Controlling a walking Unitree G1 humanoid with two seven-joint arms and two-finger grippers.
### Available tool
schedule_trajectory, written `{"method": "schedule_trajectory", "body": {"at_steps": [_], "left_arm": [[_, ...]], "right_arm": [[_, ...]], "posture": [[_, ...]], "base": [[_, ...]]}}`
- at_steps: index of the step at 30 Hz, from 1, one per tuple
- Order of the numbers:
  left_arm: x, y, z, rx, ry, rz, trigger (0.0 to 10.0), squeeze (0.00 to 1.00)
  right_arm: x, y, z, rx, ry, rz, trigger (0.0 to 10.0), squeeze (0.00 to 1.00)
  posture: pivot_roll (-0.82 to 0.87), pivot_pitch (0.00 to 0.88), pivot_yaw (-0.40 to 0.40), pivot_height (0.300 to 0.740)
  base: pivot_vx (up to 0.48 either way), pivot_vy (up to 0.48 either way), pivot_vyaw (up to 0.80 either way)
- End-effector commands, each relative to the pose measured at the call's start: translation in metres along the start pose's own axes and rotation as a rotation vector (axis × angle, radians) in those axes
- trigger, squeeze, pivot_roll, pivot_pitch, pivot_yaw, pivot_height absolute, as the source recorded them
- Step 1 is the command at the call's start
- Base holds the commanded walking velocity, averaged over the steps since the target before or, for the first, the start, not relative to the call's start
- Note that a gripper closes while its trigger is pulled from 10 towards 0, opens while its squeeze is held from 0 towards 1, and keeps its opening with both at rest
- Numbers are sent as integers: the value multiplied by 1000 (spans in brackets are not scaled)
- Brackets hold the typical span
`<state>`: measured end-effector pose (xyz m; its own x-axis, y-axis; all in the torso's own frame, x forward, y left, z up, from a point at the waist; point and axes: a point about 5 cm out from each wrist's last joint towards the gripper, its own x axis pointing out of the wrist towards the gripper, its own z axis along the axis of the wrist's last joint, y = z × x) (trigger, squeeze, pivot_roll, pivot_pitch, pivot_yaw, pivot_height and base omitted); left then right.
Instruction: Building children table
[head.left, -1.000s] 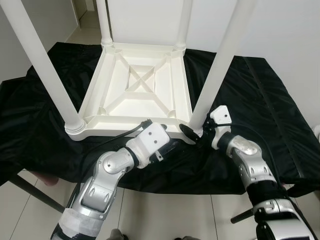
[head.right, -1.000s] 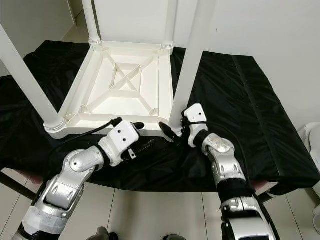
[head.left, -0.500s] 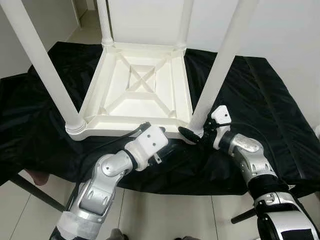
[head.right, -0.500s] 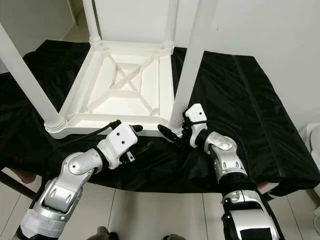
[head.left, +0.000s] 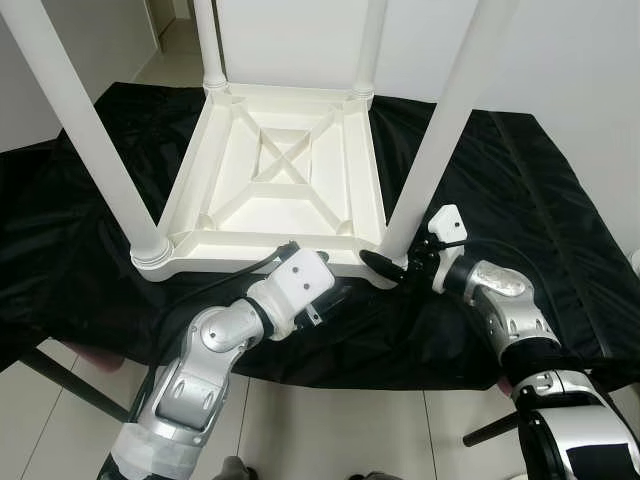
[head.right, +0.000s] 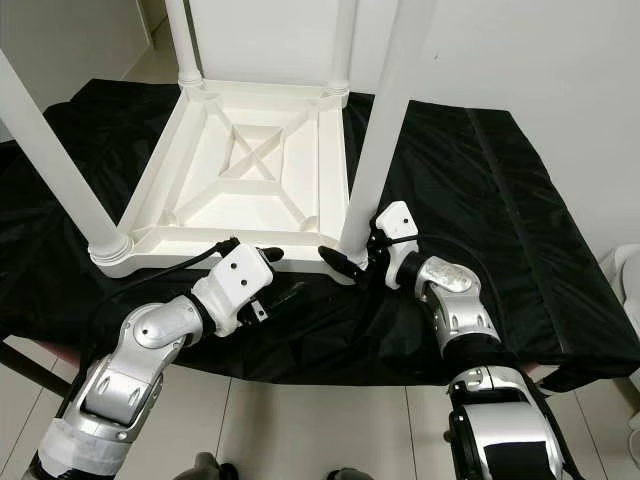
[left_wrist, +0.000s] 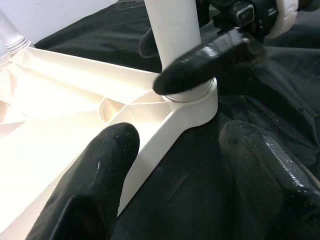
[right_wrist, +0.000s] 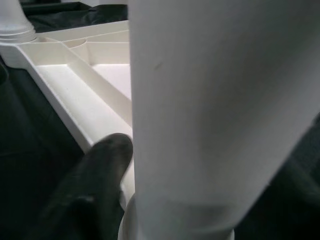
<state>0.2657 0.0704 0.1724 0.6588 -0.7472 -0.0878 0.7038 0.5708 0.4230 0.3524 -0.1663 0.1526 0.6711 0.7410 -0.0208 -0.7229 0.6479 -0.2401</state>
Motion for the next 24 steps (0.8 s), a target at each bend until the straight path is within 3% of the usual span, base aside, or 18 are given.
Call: {"method": "schedule_trajectory", "body": {"at_steps": [1, 3, 4, 9, 10, 11, 12, 13, 14, 22, 24], "left_arm": [[-1, 0, 0, -2, 4, 37, 10000, 0], [-1, 0, 0, -2, 3, 38, 10000, 0], [-1, 0, 1, -2, 4, 42, 10000, 0], [-2, 0, 1, -5, 6, 49, 10000, 0], [-2, 0, 0, -6, 7, 49, 10000, 0], [-2, 0, 0, -6, 7, 49, 10000, 0], [-2, 0, 0, -4, 10, 48, 10000, 0], [-2, 0, 0, -4, 10, 48, 10000, 0], [-3, 0, -1, -6, 14, 50, 10000, 0], [-5, 0, -2, -12, 20, 62, 10000, 0], [-5, 0, -2, -13, 19, 64, 10000, 0]], "right_arm": [[3, 2, -1, -8, 2, 3, 1020, 0], [3, 2, -1, -9, 0, 1, 1020, 0], [4, 2, -2, -6, -3, -2, 0, 0], [3, 2, -4, 7, 3, -32, 0, 0], [3, 2, -5, 15, 7, -34, 1922, 0], [3, 2, -5, 15, 7, -34, 1922, 0], [2, 2, -6, 13, 13, -44, 8980, 0], [2, 2, -6, 13, 13, -44, 8980, 0], [2, 2, -8, 33, 22, -56, 10000, 0], [-1, 1, -12, 95, 30, -225, 10000, 0], [3, 9, -9, 102, 26, -282, 10000, 0]], "posture": [[-86, 101, 19, 740], [-86, 101, 19, 740], [-86, 100, 19, 740], [-83, 100, 15, 740], [-83, 100, 15, 740], [-83, 100, 15, 740], [-83, 101, 11, 740], [-83, 101, 11, 740], [-81, 107, 12, 740], [-78, 109, 9, 740], [-79, 110, 10, 740]], "base": [[0, 0, 0], [0, 0, 0], [0, 0, 0], [0, 0, 0], [0, 0, 0], [0, 0, 0], [0, 0, 0], [0, 0, 0], [0, 0, 0], [0, 0, 0], [0, 0, 0]]}}
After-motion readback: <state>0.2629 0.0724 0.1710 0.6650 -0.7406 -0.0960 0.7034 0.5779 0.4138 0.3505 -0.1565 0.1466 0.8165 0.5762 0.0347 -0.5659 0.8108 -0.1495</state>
